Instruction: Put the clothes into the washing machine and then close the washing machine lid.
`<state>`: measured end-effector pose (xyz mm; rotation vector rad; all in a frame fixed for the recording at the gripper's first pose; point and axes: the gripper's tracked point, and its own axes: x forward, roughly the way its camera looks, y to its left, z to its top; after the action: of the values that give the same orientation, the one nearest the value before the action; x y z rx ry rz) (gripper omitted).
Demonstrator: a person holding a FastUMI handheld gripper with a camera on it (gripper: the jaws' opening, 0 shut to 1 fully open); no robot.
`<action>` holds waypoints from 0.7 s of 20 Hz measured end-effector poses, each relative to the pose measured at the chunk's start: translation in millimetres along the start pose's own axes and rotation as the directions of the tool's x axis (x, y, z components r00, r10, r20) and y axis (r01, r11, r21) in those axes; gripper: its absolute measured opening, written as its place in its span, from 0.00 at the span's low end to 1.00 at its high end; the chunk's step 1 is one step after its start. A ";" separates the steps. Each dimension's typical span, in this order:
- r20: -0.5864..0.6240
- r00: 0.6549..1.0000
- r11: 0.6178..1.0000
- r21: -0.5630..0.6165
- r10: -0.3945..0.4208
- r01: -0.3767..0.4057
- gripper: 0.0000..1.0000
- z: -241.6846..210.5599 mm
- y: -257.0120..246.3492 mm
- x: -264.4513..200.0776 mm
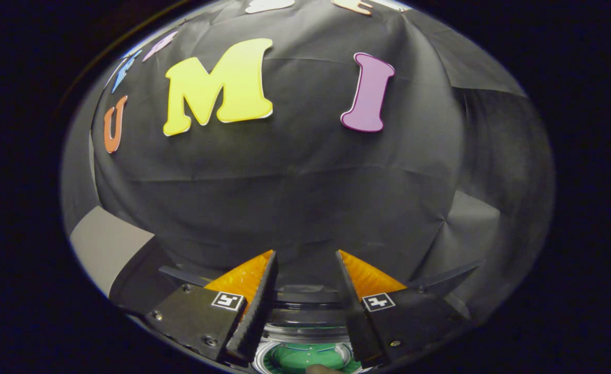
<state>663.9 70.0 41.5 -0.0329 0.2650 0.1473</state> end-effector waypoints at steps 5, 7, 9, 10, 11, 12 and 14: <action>0.015 1.000 1.000 0.002 -0.008 0.008 0.69 -4.0 0.5 -9.6; 0.022 1.000 1.000 0.000 -0.010 0.010 0.70 -5.0 0.5 -14.3; 0.022 1.000 1.000 0.001 -0.012 0.012 0.70 -7.0 0.5 -18.9; 0.022 1.000 1.000 -0.002 -0.013 0.013 0.70 -8.1 0.6 -21.3; 0.022 1.000 1.000 -0.004 -0.014 0.014 0.70 -10.0 0.4 -24.4; 0.022 1.000 1.000 -0.005 -0.014 0.014 0.70 -11.2 0.3 -27.0; 0.028 1.000 1.000 -0.006 -0.012 0.013 0.70 -13.7 0.9 -33.8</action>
<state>628.0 65.4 37.2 -0.0389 0.2368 0.1361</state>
